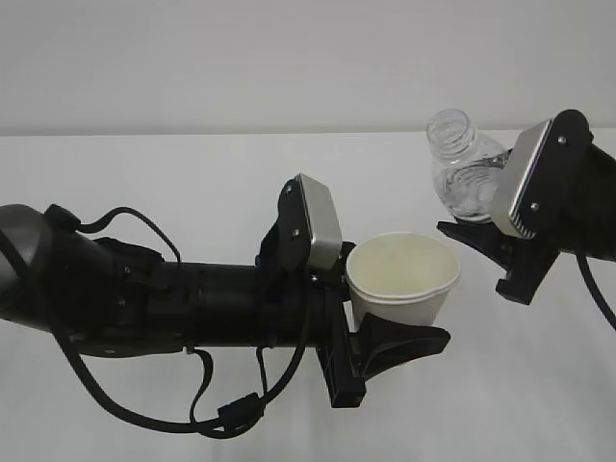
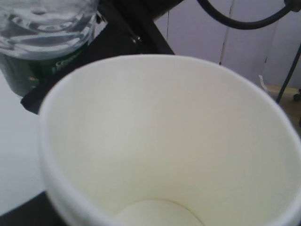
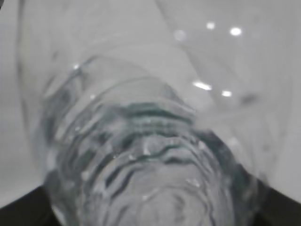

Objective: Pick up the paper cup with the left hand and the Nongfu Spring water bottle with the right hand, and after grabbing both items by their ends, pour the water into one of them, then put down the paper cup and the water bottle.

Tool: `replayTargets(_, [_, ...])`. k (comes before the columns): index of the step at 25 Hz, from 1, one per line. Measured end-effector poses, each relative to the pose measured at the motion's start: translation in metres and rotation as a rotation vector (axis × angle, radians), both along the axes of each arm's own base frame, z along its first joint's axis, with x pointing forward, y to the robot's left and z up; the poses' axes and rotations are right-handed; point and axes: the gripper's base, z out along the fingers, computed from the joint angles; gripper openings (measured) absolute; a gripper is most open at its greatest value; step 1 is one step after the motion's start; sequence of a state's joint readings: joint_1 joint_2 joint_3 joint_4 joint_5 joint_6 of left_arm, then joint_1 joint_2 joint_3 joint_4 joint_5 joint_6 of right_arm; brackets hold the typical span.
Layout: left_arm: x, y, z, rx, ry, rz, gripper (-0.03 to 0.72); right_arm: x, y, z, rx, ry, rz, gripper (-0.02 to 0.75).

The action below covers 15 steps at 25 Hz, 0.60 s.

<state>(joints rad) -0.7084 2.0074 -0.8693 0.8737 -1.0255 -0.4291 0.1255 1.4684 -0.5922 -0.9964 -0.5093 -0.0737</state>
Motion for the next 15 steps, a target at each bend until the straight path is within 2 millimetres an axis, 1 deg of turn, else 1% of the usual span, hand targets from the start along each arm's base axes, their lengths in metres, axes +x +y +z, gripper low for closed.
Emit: replayTargets(15, [-0.0023, 0.0001, -0.0019, 0.023, -0.012, -0.028, 0.456, 0.0002, -0.0006, -0.0003, -0.13, -0.083, 0.067, 0.499])
